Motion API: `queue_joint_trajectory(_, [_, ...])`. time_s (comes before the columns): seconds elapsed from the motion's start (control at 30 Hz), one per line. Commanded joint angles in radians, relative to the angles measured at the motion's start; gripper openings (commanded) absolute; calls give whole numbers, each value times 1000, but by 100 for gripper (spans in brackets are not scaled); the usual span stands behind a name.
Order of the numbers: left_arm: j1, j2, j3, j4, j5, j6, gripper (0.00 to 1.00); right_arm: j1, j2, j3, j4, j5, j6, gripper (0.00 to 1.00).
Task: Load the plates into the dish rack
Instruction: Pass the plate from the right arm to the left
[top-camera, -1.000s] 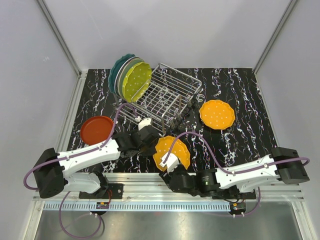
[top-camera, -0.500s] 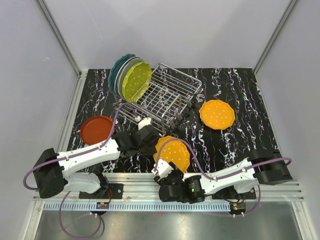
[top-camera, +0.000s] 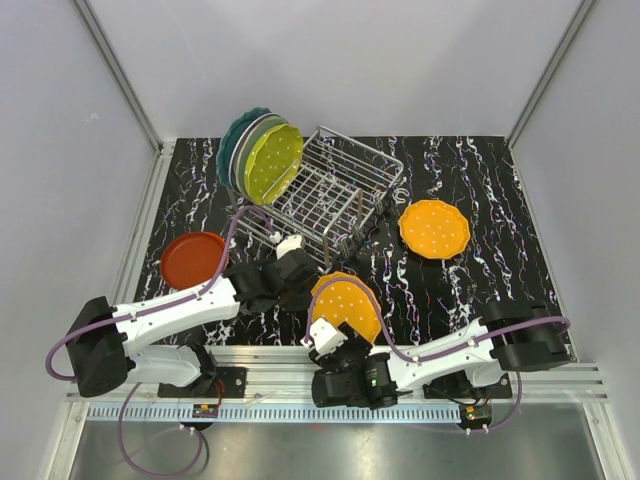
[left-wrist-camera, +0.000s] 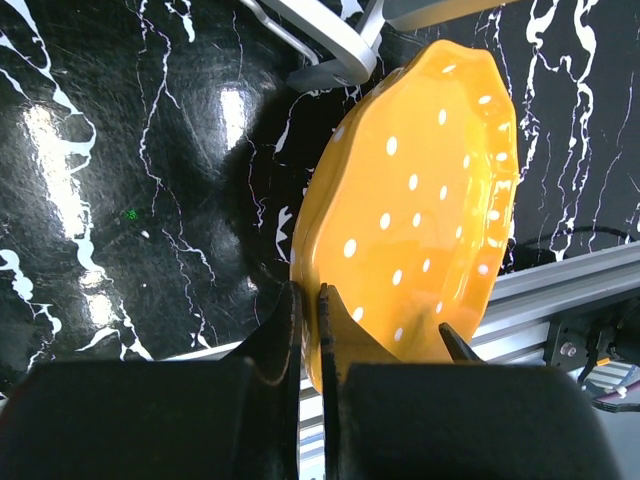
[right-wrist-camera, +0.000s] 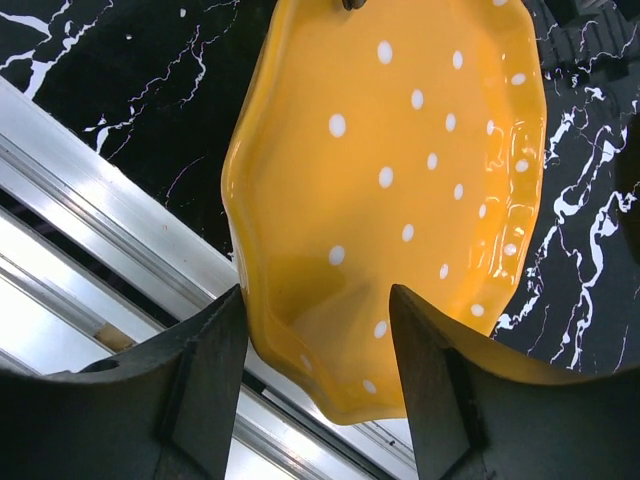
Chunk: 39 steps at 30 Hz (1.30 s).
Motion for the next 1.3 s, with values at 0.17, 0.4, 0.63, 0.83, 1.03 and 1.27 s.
queue_joint_trajectory(0.17, [3, -60, 86, 113, 59, -42, 0, 9, 62, 56, -35, 130, 43, 64])
queue_joint_trajectory(0.4, [4, -55, 83, 110, 69, -40, 0, 9, 114, 94, -84, 173, 74, 46])
queue_joint_trajectory(0.63, [4, -26, 73, 128, 88, -42, 7, 20, 108, 91, -101, 181, 92, 15])
queue_joint_trajectory(0.83, [4, 1, 60, 150, 112, -50, 37, 29, 99, 90, -132, 198, 143, 2])
queue_joint_trajectory(1.03, [4, 11, 36, 173, 137, -65, 57, 38, 82, 82, -161, 221, 189, 0])
queue_joint_trajectory(1.27, [3, 52, 16, 232, 186, -85, 63, 58, 86, 91, -202, 250, 238, 0])
